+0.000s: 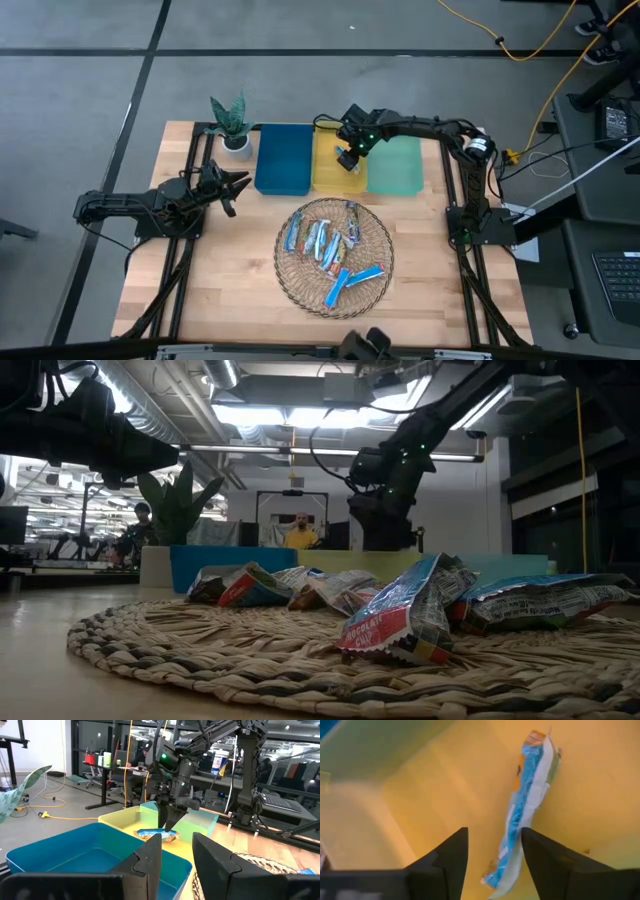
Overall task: Pick and place Granola Bars by type
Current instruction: Put the blue granola bar into the light blue bin
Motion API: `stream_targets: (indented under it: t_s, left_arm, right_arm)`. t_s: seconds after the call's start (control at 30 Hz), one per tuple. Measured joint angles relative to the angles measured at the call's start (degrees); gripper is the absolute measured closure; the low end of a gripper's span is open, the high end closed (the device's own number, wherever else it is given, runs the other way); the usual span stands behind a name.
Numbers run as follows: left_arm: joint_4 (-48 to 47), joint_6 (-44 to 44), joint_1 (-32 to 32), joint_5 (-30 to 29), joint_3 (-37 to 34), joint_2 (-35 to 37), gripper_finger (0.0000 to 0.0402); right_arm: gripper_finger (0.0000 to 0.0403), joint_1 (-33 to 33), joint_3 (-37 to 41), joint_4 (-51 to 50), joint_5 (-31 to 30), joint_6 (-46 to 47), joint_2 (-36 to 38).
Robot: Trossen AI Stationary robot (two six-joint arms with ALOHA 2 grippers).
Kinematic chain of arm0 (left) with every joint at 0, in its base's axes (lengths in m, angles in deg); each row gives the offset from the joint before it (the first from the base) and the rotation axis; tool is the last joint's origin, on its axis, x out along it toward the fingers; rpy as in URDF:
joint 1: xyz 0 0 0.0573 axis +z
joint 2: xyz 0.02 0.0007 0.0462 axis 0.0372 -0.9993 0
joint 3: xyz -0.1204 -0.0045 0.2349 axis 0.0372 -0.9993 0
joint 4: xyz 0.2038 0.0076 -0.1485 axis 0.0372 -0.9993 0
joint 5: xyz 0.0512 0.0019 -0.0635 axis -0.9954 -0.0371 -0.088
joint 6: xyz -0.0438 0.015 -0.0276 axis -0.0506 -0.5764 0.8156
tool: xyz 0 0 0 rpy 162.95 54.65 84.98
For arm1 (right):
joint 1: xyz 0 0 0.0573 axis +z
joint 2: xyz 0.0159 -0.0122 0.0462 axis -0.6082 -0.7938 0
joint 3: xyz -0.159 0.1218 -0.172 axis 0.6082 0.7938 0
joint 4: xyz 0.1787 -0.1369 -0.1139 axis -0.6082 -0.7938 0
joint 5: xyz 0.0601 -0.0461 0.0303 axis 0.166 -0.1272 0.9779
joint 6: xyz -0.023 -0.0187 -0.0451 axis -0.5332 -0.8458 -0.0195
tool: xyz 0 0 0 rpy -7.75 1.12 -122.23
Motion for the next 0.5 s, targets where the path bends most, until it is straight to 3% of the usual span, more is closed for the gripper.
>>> stream_targets:
  t_s: [0.2,0.5]
  left_arm:
    - [0.0,0.0,0.0,0.0,0.0,0.0,0.0297]
    - [0.0,0.0,0.0,0.6,0.0,0.0,0.0297]
  right_arm:
    - [0.0210,2.2,-3.3,-4.2,-0.4,0.4,0.1]
    - [0.0210,7.4,-10.2,-13.1,-6.5,0.5,0.1]
